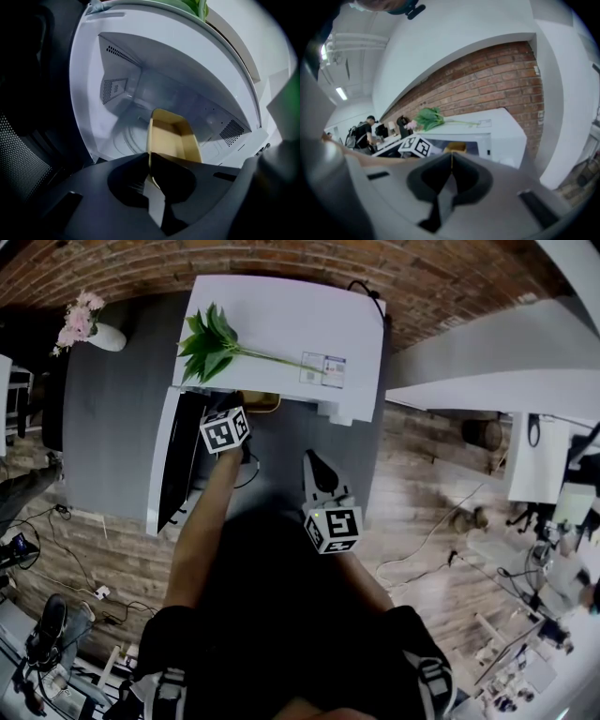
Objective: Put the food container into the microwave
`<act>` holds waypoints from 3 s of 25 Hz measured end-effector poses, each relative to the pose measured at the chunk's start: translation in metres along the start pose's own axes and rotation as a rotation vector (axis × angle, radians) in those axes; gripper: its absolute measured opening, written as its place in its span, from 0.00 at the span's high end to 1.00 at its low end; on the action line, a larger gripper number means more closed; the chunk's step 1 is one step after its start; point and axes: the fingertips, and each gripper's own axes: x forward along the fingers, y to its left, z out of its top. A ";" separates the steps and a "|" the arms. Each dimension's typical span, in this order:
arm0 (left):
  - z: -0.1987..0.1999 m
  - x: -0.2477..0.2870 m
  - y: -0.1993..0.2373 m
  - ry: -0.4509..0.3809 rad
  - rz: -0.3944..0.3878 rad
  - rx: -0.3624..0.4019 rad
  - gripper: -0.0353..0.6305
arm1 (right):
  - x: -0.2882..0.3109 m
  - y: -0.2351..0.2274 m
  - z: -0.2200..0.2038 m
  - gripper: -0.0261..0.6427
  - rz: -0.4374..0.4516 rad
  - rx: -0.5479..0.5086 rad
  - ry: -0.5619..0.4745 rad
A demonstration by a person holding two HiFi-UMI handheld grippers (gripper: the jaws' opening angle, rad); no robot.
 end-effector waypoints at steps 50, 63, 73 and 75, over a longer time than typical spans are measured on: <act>0.011 -0.045 -0.002 -0.228 0.002 0.091 0.89 | -0.001 0.004 0.001 0.91 -0.008 0.003 -0.012; -0.032 -0.031 -0.032 -0.127 -0.097 0.205 0.89 | 0.004 -0.002 -0.001 0.91 -0.026 0.008 0.002; -0.013 -0.012 -0.028 -0.132 -0.089 0.197 0.89 | 0.012 -0.010 -0.002 0.91 -0.041 0.021 0.017; -0.010 -0.008 -0.027 -0.133 -0.089 0.197 0.89 | 0.014 -0.011 -0.002 0.91 -0.044 0.022 0.019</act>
